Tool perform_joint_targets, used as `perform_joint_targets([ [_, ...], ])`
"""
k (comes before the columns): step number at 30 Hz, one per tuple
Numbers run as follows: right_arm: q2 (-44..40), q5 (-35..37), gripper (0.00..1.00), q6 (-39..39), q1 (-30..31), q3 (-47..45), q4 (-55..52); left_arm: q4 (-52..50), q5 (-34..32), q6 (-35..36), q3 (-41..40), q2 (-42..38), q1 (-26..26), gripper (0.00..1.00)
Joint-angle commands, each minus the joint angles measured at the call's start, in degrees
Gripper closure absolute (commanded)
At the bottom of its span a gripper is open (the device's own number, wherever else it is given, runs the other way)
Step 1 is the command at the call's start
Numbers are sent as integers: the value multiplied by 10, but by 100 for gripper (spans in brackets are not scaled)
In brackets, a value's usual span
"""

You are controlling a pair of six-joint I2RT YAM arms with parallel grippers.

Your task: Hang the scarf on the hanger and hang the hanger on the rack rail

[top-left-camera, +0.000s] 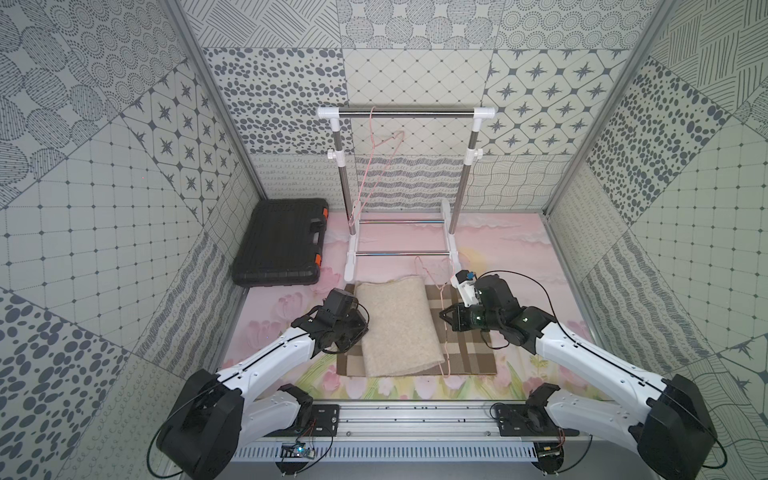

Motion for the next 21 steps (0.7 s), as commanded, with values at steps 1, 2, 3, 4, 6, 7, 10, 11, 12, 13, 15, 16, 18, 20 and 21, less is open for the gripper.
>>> perform_joint_targets([
  [1, 2, 27, 100, -31, 17, 86, -100, 140, -40, -7, 1, 74, -38, 100],
  [2, 6, 29, 100, -34, 23, 113, -120, 155, -43, -10, 2, 85, -43, 100],
  [3, 9, 34, 100, -37, 30, 134, -137, 167, -43, -12, 1, 101, -46, 100],
  [4, 12, 38, 100, -39, 37, 151, -153, 178, -44, -15, 1, 112, -48, 100],
  [6, 21, 48, 100, -45, 50, 194, -181, 194, -44, -16, 4, 130, -51, 100],
  [7, 24, 60, 100, -50, 58, 216, -198, 195, -43, -15, 7, 136, -52, 100],
  [10, 25, 92, 100, -62, 75, 282, -234, 191, -50, -8, 17, 153, -56, 100],
  [11, 27, 101, 100, -65, 76, 300, -242, 194, -50, -9, 16, 158, -56, 100],
  [12, 28, 106, 100, -68, 80, 319, -250, 200, -47, -13, 15, 162, -56, 100],
  [13, 31, 111, 100, -71, 86, 341, -260, 208, -44, -18, 14, 164, -56, 100],
  [15, 38, 140, 100, -81, 106, 383, -279, 217, -43, -24, 21, 163, -64, 100],
  [16, 39, 157, 100, -87, 118, 394, -280, 220, -46, -24, 27, 166, -70, 100],
  [18, 47, 183, 100, -101, 137, 406, -272, 236, -40, -24, 43, 182, -80, 100],
  [20, 58, 207, 100, -116, 154, 420, -259, 256, -32, -28, 59, 196, -88, 100],
  [21, 61, 222, 100, -124, 166, 422, -248, 260, -34, -27, 69, 197, -93, 100],
])
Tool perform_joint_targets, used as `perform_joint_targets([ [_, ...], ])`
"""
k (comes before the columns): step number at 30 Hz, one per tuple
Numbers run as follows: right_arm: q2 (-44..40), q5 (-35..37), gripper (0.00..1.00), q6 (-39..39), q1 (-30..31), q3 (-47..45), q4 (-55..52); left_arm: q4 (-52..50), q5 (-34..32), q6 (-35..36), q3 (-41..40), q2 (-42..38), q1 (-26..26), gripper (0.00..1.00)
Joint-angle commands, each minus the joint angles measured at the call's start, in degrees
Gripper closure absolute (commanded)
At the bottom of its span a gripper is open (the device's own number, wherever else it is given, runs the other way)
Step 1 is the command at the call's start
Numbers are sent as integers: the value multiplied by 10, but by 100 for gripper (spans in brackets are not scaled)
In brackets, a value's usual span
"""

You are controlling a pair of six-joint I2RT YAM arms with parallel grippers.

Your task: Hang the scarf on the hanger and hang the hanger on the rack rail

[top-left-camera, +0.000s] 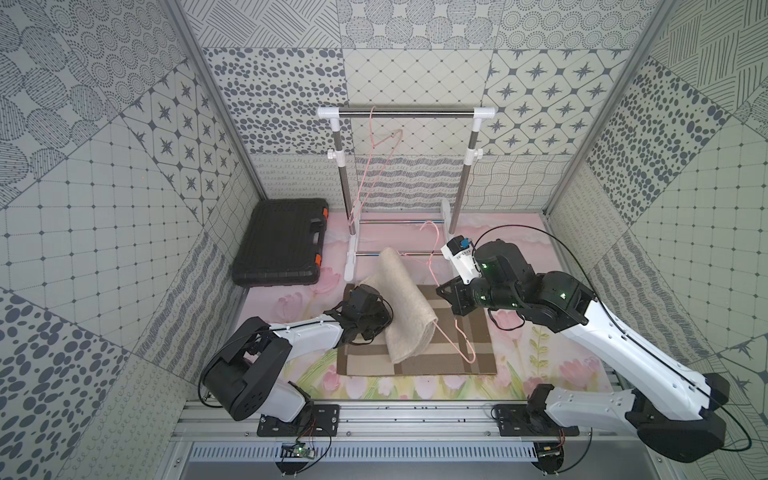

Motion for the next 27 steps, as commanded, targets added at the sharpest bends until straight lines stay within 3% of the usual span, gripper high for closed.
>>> perform_joint_targets([
  [1, 6, 82, 100, -48, 30, 26, 69, 35, -21, -6, 38, 19, -20, 100],
  [6, -16, 161, 100, -83, 72, -36, 175, 33, -20, 2, 75, 9, -26, 100],
  [11, -23, 221, 100, -124, 102, -31, 215, 34, -11, 0, 89, 2, -29, 100],
  [21, 16, 214, 100, -111, 95, 82, 116, -83, -41, 45, 145, -78, -30, 29],
  [27, 32, 182, 100, -86, 46, 143, 58, -173, -69, 82, 182, -148, -21, 26],
])
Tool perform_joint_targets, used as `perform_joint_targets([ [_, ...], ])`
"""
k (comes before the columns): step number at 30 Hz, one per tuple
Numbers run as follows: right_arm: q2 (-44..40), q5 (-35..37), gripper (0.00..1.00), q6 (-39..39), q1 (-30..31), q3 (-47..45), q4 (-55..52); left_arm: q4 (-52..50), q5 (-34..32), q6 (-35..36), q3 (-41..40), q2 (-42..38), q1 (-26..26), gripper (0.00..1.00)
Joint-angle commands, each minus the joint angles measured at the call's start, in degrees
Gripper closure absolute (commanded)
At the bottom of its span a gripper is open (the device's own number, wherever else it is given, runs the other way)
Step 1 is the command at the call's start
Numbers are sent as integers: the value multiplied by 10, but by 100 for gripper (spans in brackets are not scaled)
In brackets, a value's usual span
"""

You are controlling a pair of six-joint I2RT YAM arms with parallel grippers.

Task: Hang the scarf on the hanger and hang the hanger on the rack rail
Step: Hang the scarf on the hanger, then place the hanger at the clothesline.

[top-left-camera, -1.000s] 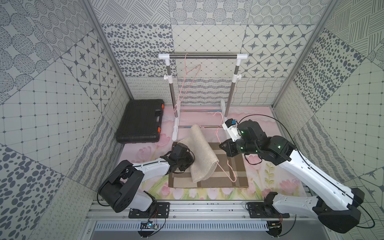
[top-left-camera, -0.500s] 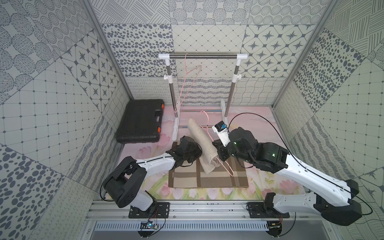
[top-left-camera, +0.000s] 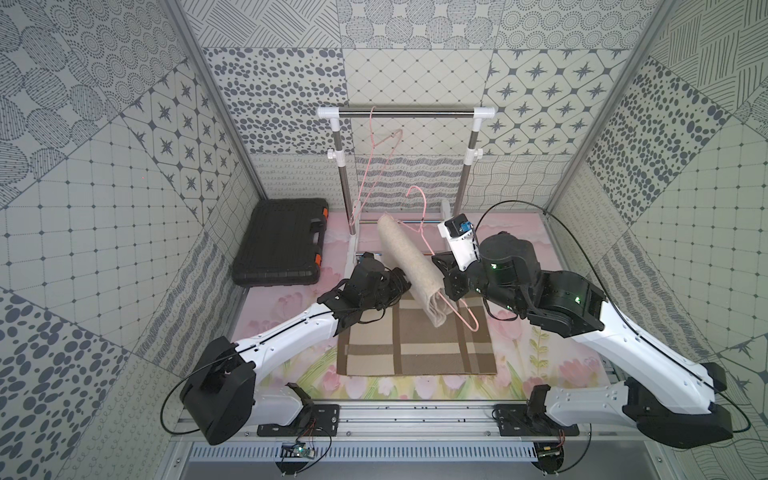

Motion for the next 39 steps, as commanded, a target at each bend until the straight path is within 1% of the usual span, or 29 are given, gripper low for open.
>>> perform_joint_targets([
  [1, 15, -15, 100, 14, -25, 51, -13, -110, -38, 57, 37, -53, 10, 25],
  [6, 59, -54, 100, 14, -93, 125, -45, -173, -29, 108, 105, -90, 45, 29],
  [12, 128, -74, 100, -2, -155, 229, -54, -230, -9, 168, 204, -75, 82, 30],
  [16, 186, -93, 100, -17, -193, 312, -54, -235, 4, 182, 228, -69, 100, 30],
  [22, 286, -91, 100, -44, -233, 456, -62, -241, 30, 201, 265, -48, 123, 30],
  [29, 376, -87, 100, -60, -271, 599, -62, -239, 51, 223, 285, -43, 151, 30],
  [33, 420, -92, 100, -59, -296, 641, -61, -235, 66, 226, 286, -37, 170, 30],
  [39, 445, -98, 100, -56, -313, 646, -39, -219, 81, 232, 293, -26, 188, 30],
])
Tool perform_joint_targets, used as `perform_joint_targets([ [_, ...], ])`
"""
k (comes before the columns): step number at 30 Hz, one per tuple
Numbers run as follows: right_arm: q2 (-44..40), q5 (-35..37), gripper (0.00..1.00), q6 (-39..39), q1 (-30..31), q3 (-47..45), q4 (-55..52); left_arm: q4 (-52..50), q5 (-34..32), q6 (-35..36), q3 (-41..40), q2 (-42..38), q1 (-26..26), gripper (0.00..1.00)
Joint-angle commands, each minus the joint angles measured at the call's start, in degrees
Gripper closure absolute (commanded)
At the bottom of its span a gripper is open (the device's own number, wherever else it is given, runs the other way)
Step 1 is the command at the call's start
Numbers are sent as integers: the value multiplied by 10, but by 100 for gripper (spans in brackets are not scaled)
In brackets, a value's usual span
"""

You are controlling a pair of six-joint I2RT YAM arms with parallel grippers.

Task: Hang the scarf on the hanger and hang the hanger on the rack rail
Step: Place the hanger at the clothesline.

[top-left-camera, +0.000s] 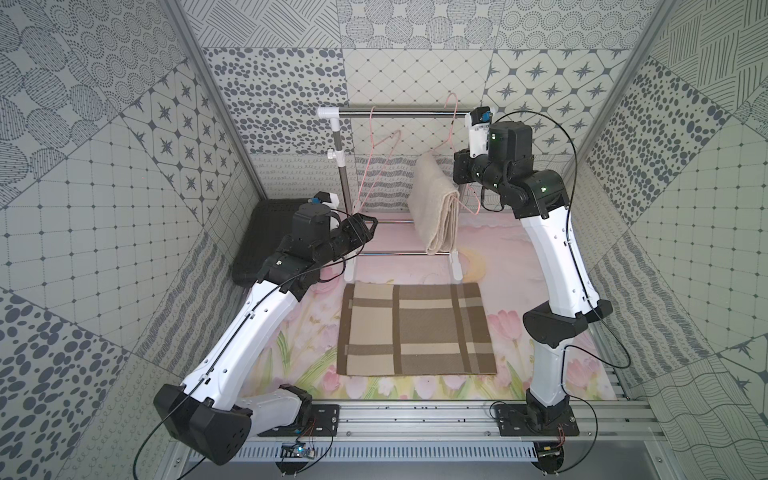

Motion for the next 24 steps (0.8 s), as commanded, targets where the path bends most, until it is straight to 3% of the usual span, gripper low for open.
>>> perform_joint_targets([
  [1, 8, -7, 100, 1, -7, 17, 63, 8, 34, 32, 12, 10, 14, 30],
  [8, -8, -19, 98, 26, 0, -53, 61, 9, 34, 48, 33, 26, 23, 28],
  [11, -28, -9, 27, 30, 2, -75, 61, 8, 38, 78, 64, 37, 27, 25],
  [12, -38, -3, 16, 27, 2, -85, 61, 5, 40, 90, 81, 45, 29, 23],
  [14, -59, -1, 5, 25, 4, -104, 61, 4, 41, 120, 116, 58, 33, 22],
  [24, -203, -32, 3, 32, 4, -271, 74, 42, 39, 298, 279, 200, 35, 14],
])
